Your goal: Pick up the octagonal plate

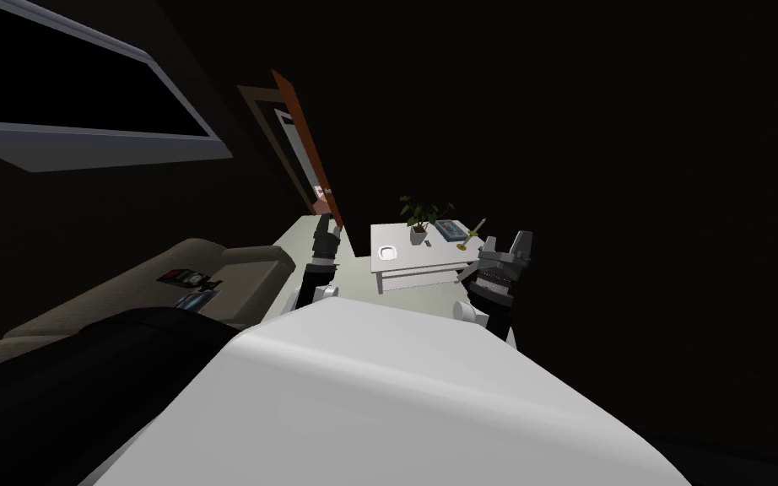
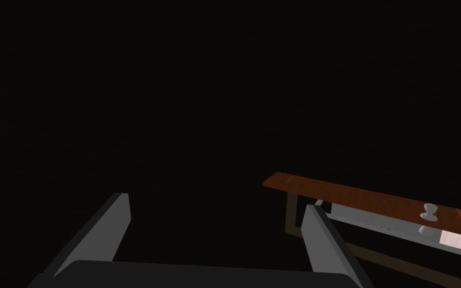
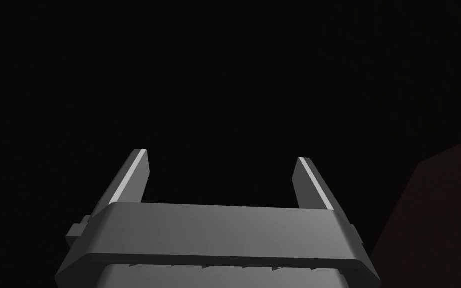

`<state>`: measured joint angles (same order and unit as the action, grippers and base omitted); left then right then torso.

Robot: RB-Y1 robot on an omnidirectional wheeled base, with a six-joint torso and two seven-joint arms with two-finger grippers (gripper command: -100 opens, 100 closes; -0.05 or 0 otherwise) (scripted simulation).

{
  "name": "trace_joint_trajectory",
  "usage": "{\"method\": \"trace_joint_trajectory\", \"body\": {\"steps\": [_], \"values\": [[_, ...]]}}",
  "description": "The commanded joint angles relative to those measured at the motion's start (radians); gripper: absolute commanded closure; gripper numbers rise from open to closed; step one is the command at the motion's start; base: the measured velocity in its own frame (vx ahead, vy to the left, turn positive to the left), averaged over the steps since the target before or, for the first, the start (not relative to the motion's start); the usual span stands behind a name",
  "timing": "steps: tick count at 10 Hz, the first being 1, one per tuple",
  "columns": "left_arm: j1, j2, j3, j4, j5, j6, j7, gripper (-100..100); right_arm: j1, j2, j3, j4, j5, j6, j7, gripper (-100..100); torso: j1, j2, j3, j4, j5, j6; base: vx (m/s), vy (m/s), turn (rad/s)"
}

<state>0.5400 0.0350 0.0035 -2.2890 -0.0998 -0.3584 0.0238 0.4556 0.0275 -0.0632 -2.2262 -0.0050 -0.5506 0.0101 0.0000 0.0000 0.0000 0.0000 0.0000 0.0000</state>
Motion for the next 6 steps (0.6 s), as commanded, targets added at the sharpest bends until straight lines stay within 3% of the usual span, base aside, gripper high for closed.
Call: {"method": "trace_joint_trajectory", "body": {"steps": [1, 6], "values": [[-0.014, 0.029, 0.003, 0.021, 0.003, 0.023, -0.001, -100, 0.000, 0.000, 0.000, 0.000, 0.000, 0.000, 0.000, 0, 0.000, 0.000, 0.000, 0.000, 0.000, 0.000, 0.013, -0.010, -0.004], [-0.076, 0.079, 0.014, 0.109, 0.014, 0.127, -0.006, -100, 0.000, 0.000, 0.000, 0.000, 0.000, 0.000, 0.000, 0, -0.001, -0.002, -0.001, 0.000, 0.000, 0.000, 0.022, -0.023, -0.002]]}}
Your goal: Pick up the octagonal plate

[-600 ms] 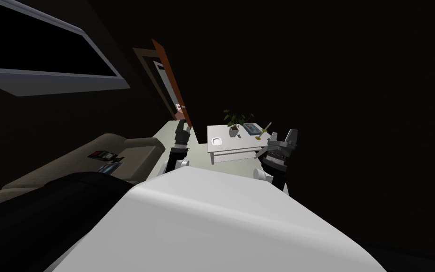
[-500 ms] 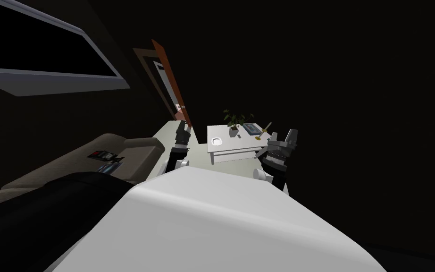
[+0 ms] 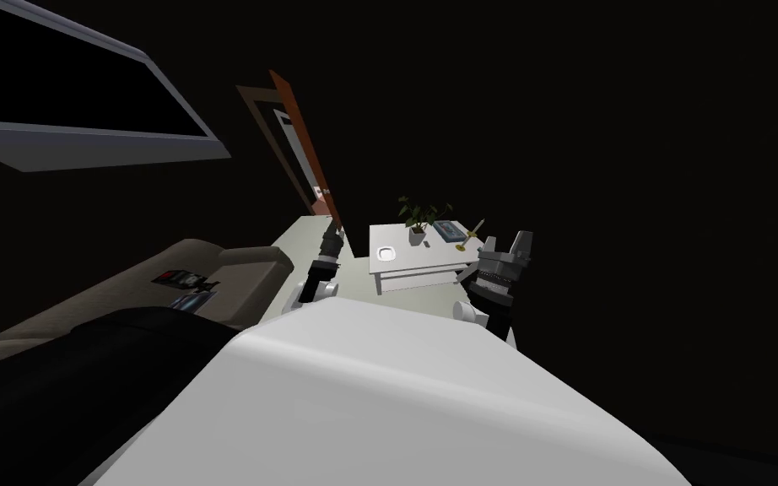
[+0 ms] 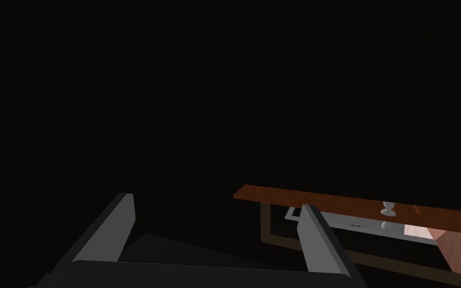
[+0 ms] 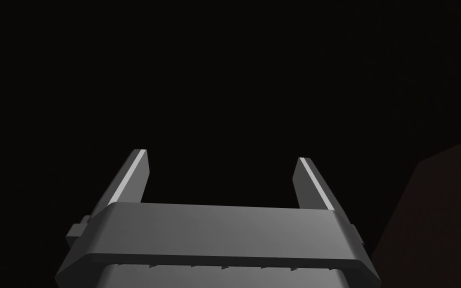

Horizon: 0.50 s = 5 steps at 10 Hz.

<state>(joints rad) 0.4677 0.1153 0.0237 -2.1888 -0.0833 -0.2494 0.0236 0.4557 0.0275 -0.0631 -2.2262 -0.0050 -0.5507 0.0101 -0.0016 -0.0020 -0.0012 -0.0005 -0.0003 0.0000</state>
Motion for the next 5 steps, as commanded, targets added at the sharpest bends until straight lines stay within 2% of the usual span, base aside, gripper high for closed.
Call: {"method": "trace_joint_trajectory", "body": {"steps": [1, 2, 4, 5], "values": [[-0.021, 0.006, -0.003, 0.032, 0.001, 0.046, -0.007, -100, 0.000, 0.000, 0.000, 0.000, 0.000, 0.000, 0.000, 0, 0.000, 0.000, 0.000, 0.000, 0.000, 0.000, 0.030, -0.030, -0.003], [-0.021, 0.006, -0.003, 0.032, 0.001, 0.046, -0.007, -100, 0.000, 0.000, 0.000, 0.000, 0.000, 0.000, 0.000, 0, 0.000, 0.000, 0.000, 0.000, 0.000, 0.000, 0.019, -0.020, 0.000], [-0.057, 0.017, 0.004, 0.080, 0.008, 0.100, -0.010, -100, 0.000, 0.000, 0.000, 0.000, 0.000, 0.000, 0.000, 0, 0.000, 0.000, 0.000, 0.000, 0.000, 0.000, 0.023, -0.024, -0.003], [-0.057, 0.017, 0.004, 0.080, 0.008, 0.108, -0.010, -100, 0.000, 0.000, 0.000, 0.000, 0.000, 0.000, 0.000, 0, 0.000, 0.000, 0.000, 0.000, 0.000, 0.000, 0.025, -0.022, -0.001]]}}
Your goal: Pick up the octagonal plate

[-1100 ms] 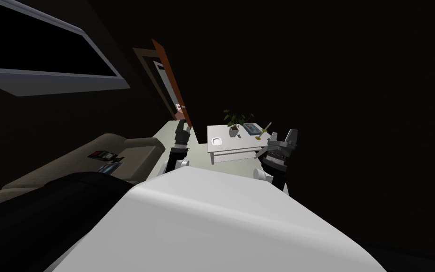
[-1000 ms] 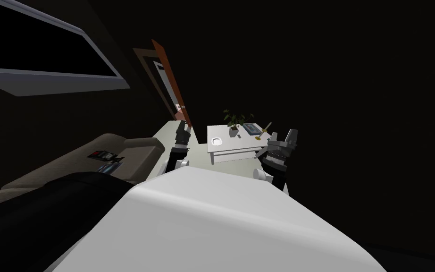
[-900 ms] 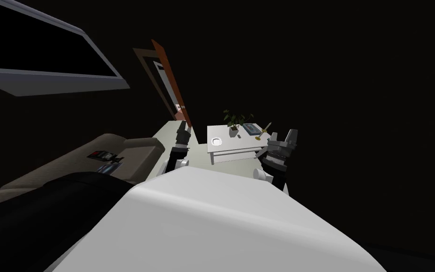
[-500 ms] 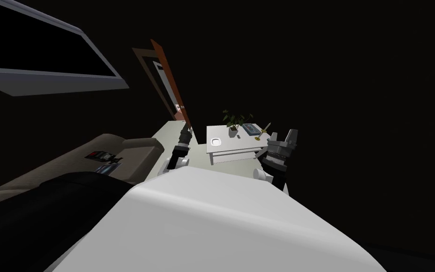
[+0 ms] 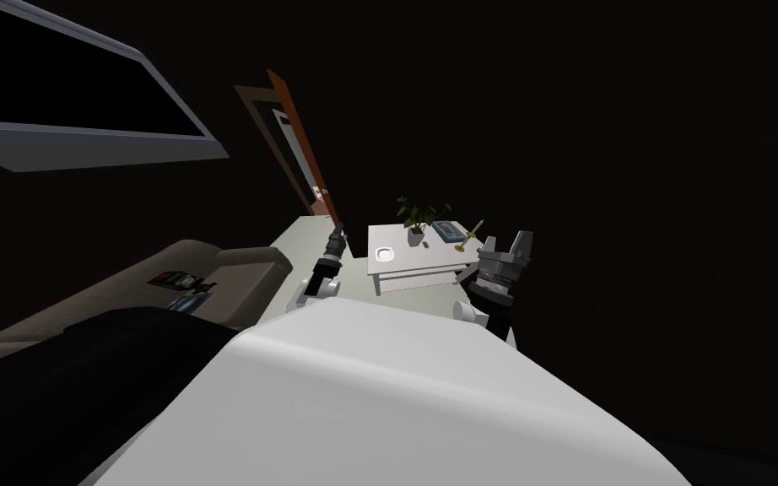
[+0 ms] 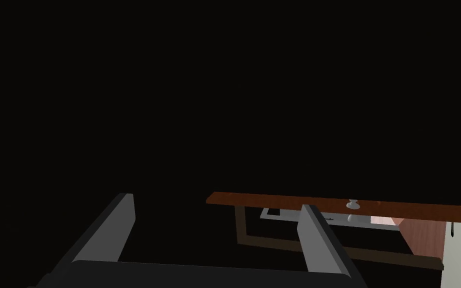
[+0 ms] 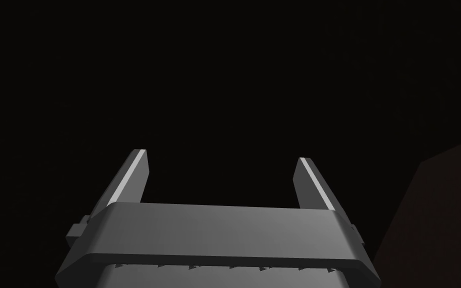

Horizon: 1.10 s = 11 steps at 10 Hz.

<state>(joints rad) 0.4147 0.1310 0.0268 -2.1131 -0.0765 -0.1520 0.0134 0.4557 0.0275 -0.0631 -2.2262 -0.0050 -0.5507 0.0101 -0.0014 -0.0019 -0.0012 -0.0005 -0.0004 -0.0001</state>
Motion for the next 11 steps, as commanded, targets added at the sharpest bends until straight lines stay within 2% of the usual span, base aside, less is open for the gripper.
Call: {"method": "trace_joint_trajectory", "body": {"steps": [1, 3, 4, 6, 7, 9, 10, 11], "values": [[-0.024, 0.005, 0.005, 0.031, 0.004, 0.044, -0.002, -100, 0.000, 0.000, 0.000, 0.000, 0.000, 0.000, 0.000, 0, 0.000, 0.000, 0.000, 0.000, 0.000, 0.000, 0.020, -0.024, -0.001], [-0.067, 0.012, 0.013, 0.088, 0.012, 0.102, -0.005, -100, 0.000, 0.000, 0.000, 0.000, 0.000, 0.000, 0.000, 0, 0.000, -0.001, 0.000, 0.000, 0.000, 0.000, 0.040, -0.034, -0.005], [-0.067, 0.012, 0.013, 0.088, 0.012, 0.116, -0.005, -100, 0.000, 0.000, 0.000, 0.000, 0.000, 0.000, 0.000, 0, -0.001, -0.001, -0.001, 0.000, 0.000, 0.000, 0.030, -0.030, 0.000], [-0.113, 0.016, 0.022, 0.151, 0.021, 0.177, -0.009, -100, 0.000, 0.000, 0.000, 0.000, 0.000, 0.000, 0.000, 0, -0.001, 0.000, 0.000, 0.000, 0.000, 0.000, 0.025, -0.030, -0.004], [-0.113, 0.016, 0.022, 0.151, 0.021, 0.193, -0.009, -100, 0.000, 0.000, 0.000, 0.000, 0.000, 0.000, 0.000, 0, 0.000, 0.000, 0.000, 0.000, 0.000, 0.000, 0.025, -0.025, 0.001], [-0.162, 0.018, 0.031, 0.210, 0.030, 0.263, -0.013, -100, 0.000, 0.000, 0.000, 0.000, 0.000, 0.000, 0.000, 0, 0.000, 0.000, 0.000, 0.000, 0.000, 0.000, 0.030, -0.034, -0.005], [-0.162, 0.018, 0.031, 0.220, 0.030, 0.274, -0.013, -100, 0.000, 0.000, 0.000, 0.000, 0.000, 0.000, 0.000, 0, -0.001, -0.001, 0.000, 0.000, 0.000, 0.000, 0.028, -0.035, -0.002], [-0.188, 0.018, 0.036, 0.257, 0.034, 0.313, -0.015, -100, 0.000, 0.000, 0.000, 0.000, 0.000, 0.000, 0.000, 0, -0.001, 0.000, 0.000, 0.000, 0.000, 0.000, 0.027, -0.029, -0.001]]}}
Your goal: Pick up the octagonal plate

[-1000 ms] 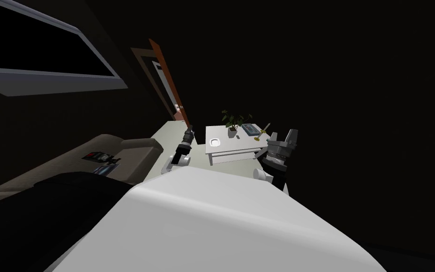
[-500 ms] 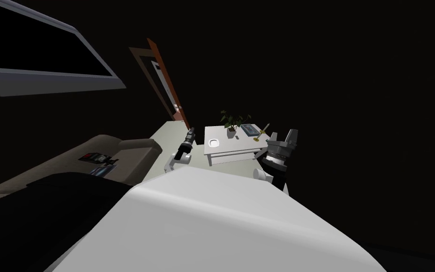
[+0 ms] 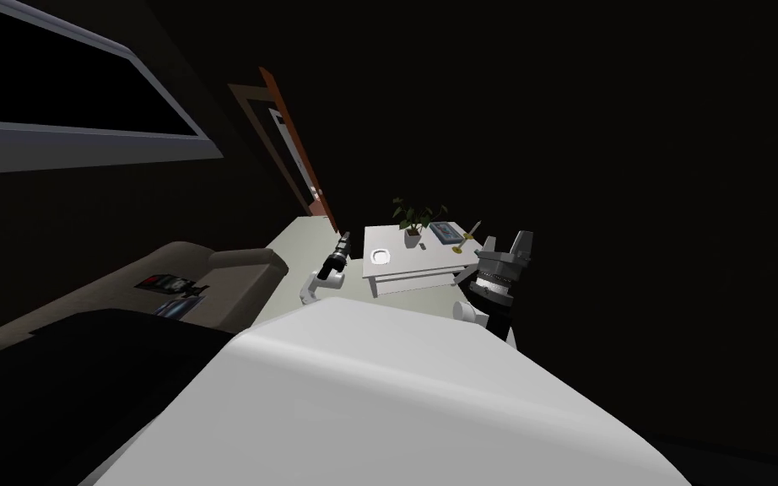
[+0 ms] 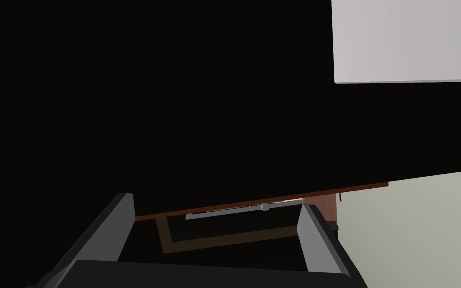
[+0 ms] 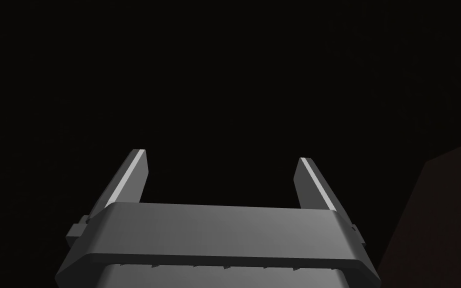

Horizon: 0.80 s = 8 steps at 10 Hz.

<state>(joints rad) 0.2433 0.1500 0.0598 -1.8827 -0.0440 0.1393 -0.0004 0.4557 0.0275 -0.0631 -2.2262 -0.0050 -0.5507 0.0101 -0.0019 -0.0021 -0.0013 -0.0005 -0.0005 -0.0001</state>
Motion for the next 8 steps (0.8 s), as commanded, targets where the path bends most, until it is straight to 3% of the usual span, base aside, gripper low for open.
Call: {"method": "trace_joint_trajectory", "body": {"steps": [1, 5, 6, 7, 8], "values": [[-0.043, -0.001, 0.008, 0.050, 0.007, 0.050, -0.003, -100, 0.000, 0.000, 0.000, 0.000, 0.000, 0.000, 0.000, 0, 0.000, 0.000, 0.000, 0.000, 0.000, 0.000, 0.034, -0.044, -0.005], [-0.097, -0.003, 0.018, 0.144, 0.016, 0.146, -0.007, -100, 0.000, 0.000, 0.000, 0.000, 0.000, 0.000, 0.000, 0, 0.001, 0.000, 0.000, 0.000, 0.000, 0.000, 0.025, -0.025, -0.003], [-0.097, -0.003, 0.018, 0.144, 0.016, 0.154, -0.007, -100, 0.000, 0.000, 0.000, 0.000, 0.000, 0.000, 0.000, 0, 0.000, 0.000, 0.000, 0.000, 0.000, 0.000, 0.021, -0.023, -0.002], [-0.124, -0.005, 0.023, 0.186, 0.021, 0.185, -0.009, -100, 0.000, 0.000, 0.000, 0.000, 0.000, 0.000, 0.000, 0, 0.000, 0.001, 0.000, 0.000, 0.000, 0.000, 0.025, -0.028, -0.003], [-0.124, -0.005, 0.023, 0.186, 0.021, 0.197, -0.009, -100, 0.000, 0.000, 0.000, 0.000, 0.000, 0.000, 0.000, 0, 0.000, 0.000, 0.000, 0.000, 0.000, 0.000, 0.024, -0.023, -0.003]]}}
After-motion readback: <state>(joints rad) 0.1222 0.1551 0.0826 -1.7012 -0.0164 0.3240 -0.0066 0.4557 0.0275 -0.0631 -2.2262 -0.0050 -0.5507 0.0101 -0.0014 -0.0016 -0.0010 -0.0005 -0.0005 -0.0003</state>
